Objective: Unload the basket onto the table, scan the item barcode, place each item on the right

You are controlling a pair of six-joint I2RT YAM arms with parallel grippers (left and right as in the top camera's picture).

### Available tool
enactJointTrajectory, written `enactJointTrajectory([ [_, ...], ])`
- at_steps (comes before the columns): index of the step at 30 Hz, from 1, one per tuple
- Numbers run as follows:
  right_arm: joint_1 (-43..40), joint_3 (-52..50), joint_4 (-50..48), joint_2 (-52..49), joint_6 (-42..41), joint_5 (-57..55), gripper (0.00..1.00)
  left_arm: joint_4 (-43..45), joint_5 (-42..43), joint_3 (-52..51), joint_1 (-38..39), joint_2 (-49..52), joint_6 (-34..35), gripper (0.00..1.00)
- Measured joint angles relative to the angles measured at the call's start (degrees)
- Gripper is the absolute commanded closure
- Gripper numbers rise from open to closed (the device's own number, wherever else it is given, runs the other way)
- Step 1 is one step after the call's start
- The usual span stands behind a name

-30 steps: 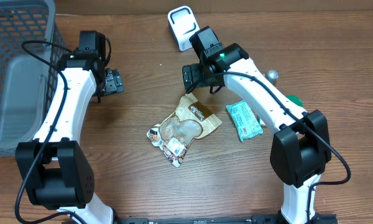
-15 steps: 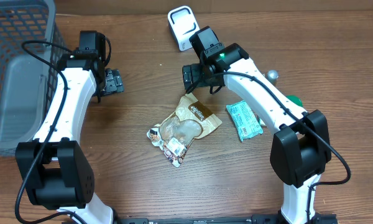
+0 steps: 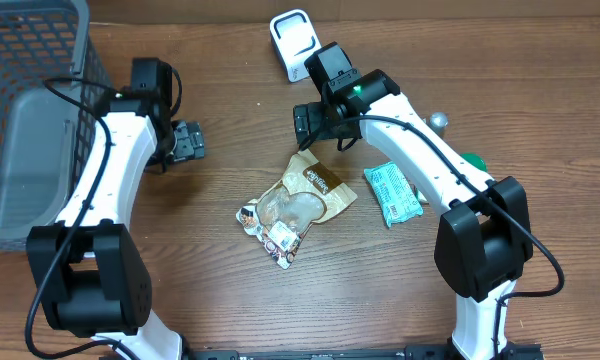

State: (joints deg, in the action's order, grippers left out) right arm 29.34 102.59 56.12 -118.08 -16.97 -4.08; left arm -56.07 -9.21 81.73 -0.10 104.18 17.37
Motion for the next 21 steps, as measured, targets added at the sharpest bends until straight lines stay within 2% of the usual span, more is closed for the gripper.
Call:
enactJointTrajectory([
  [5,0.00,0.00,0.02,0.00,0.00,-0.04,0.00,8.59,2.91,-8.46,0.00,0.02,-0.02,0.00],
  [11,0.00,-0.02,0.00,0.00,-0.02,-0.17,0.00,24.85,7.56,-21.99,0.00,0.11,-0.33,0.00],
  [15,0.00,-0.02,0.00,0.00,-0.02,-0.35,0.00,36.76,8.98,-28.46,-0.02,-2.80,-0.76,0.00],
  [21,0.00,-0.02,0.04,0.00,-0.02,-0.42,0.00,49.57,10.29,-37.90,-0.07,-7.26,-1.64,0.00],
])
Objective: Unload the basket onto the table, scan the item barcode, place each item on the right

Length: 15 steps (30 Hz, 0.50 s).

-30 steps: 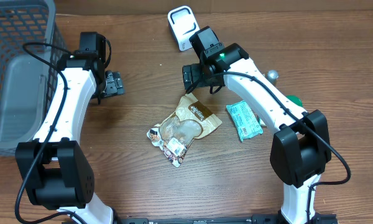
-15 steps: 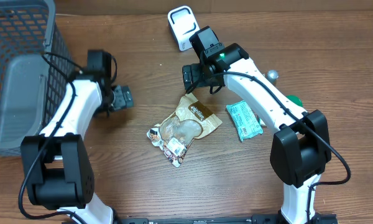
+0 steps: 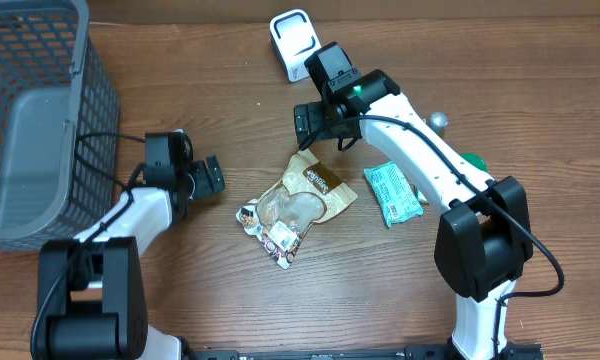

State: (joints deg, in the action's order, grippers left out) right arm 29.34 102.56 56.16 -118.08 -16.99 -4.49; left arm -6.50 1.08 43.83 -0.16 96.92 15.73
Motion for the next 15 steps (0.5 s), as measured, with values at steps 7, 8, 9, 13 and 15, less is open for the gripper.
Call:
enactJointTrajectory([
  [7,0.00,0.00,0.00,0.00,0.00,0.00,0.00,4.98,2.38,-8.59,0.02,-6.47,-0.76,0.01],
  [8,0.00,0.00,-0.02,0.00,0.00,-0.02,0.00,5.33,2.60,-9.46,0.02,-7.28,-0.74,0.00],
  [9,0.00,0.00,-0.04,0.00,0.00,0.00,0.00,5.55,2.80,-10.29,0.02,-8.07,-0.76,0.00],
  [13,0.00,0.00,-0.04,0.00,-0.07,0.00,0.00,6.91,3.45,-13.88,0.02,-11.37,-0.79,0.00],
  [15,0.00,0.00,-0.04,0.00,-0.13,0.00,0.00,8.83,3.69,-16.06,0.02,-13.07,-0.79,0.01],
])
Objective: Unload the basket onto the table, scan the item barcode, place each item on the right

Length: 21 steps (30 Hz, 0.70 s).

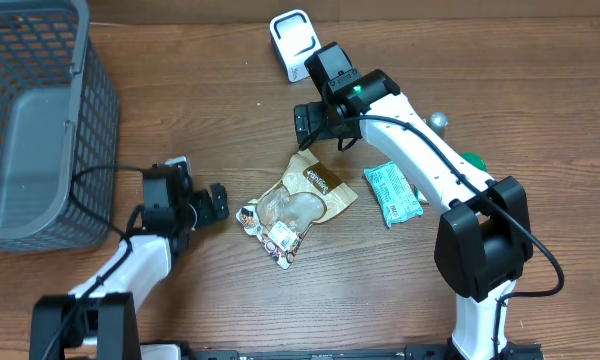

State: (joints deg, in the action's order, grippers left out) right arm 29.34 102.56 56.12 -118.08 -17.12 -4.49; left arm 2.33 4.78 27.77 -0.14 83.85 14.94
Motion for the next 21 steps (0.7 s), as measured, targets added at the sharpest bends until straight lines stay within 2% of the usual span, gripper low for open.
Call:
enactJointTrajectory([
  [15,0.00,0.00,0.00,0.00,-0.02,0.02,0.00,7.54,1.31,-15.61,0.04,-16.06,-3.02,0.00],
  [21,0.00,0.00,0.02,0.00,-0.07,0.00,0.00,14.16,1.51,-22.93,0.04,-23.30,-4.55,0.00],
])
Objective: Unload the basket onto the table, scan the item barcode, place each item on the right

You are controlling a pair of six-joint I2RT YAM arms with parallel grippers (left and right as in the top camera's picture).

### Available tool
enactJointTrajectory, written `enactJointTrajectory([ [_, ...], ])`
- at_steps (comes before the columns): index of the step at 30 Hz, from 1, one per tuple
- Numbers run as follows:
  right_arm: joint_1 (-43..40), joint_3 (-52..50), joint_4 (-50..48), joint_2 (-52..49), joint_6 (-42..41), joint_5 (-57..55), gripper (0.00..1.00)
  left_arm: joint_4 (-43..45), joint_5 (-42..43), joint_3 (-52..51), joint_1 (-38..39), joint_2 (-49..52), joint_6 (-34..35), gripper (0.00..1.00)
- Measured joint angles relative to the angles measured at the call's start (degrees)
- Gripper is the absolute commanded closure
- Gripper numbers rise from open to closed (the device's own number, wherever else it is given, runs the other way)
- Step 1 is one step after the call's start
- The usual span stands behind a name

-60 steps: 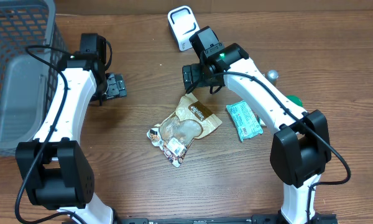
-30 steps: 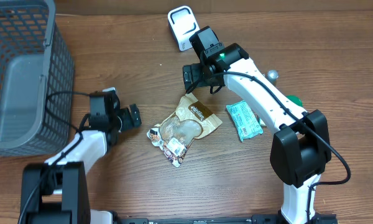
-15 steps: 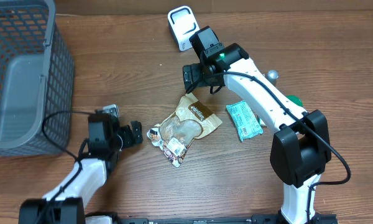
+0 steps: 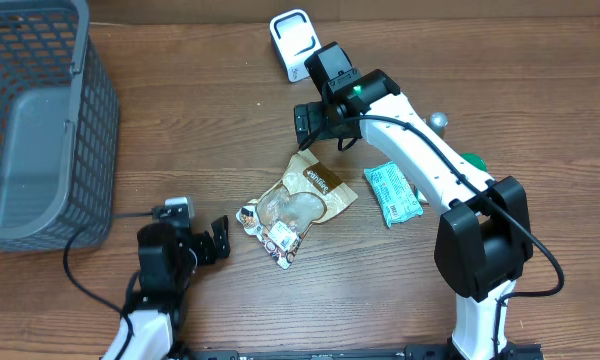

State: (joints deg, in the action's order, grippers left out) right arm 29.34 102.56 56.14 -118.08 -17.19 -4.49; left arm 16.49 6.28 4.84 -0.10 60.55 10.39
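A brown snack packet (image 4: 298, 202) with a barcode label lies flat at the table's centre. My left gripper (image 4: 220, 238) sits low at the front left, just left of the packet's lower end, fingers apart and holding nothing. My right gripper (image 4: 302, 123) hovers above the packet's top corner; whether its fingers are open or shut does not show. The white barcode scanner (image 4: 294, 41) stands at the back centre of the table.
A grey mesh basket (image 4: 35, 120) fills the left rear. A green-and-white packet (image 4: 393, 193) lies right of the brown one, beside the right arm. A silver knob (image 4: 438, 121) and a green object (image 4: 474, 160) sit behind that arm.
My left arm has drawn back toward the front edge, so its gripper is lower in the view, still just left of the packet. The right arm and packets are unchanged.
My left gripper began up beside the basket, well left of the packet. At each later moment it stood nearer the front and closer to the packet's lower left. The right arm stayed over the packet's top corner throughout, and nothing on the table moved.
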Motion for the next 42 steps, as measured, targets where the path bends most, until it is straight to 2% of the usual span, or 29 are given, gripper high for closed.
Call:
enactJointTrajectory([
  [5,0.00,0.00,0.00,0.00,0.02,-0.02,0.00,2.21,0.04,-4.24,0.00,-4.04,-0.61,0.00],
  [14,0.00,0.00,-0.02,0.00,0.00,0.00,0.00,-2.86,0.22,-4.37,0.00,-8.94,-1.88,0.00],
  [18,0.00,0.00,-0.02,0.00,0.00,-0.02,0.00,-8.17,0.22,-4.37,0.00,-13.20,-2.05,0.01],
  [25,0.00,0.00,-0.02,0.00,-0.02,0.00,0.00,-20.35,0.22,-4.37,0.00,-26.64,-4.09,0.01],
  [29,-0.02,0.00,-0.04,0.00,-0.04,0.00,0.00,-20.33,0.33,-4.37,0.00,-33.03,-5.60,0.00],
  [42,0.00,0.00,-0.02,0.00,-0.15,0.00,0.00,-20.35,0.39,-4.37,0.76,-42.62,-7.96,0.00],
])
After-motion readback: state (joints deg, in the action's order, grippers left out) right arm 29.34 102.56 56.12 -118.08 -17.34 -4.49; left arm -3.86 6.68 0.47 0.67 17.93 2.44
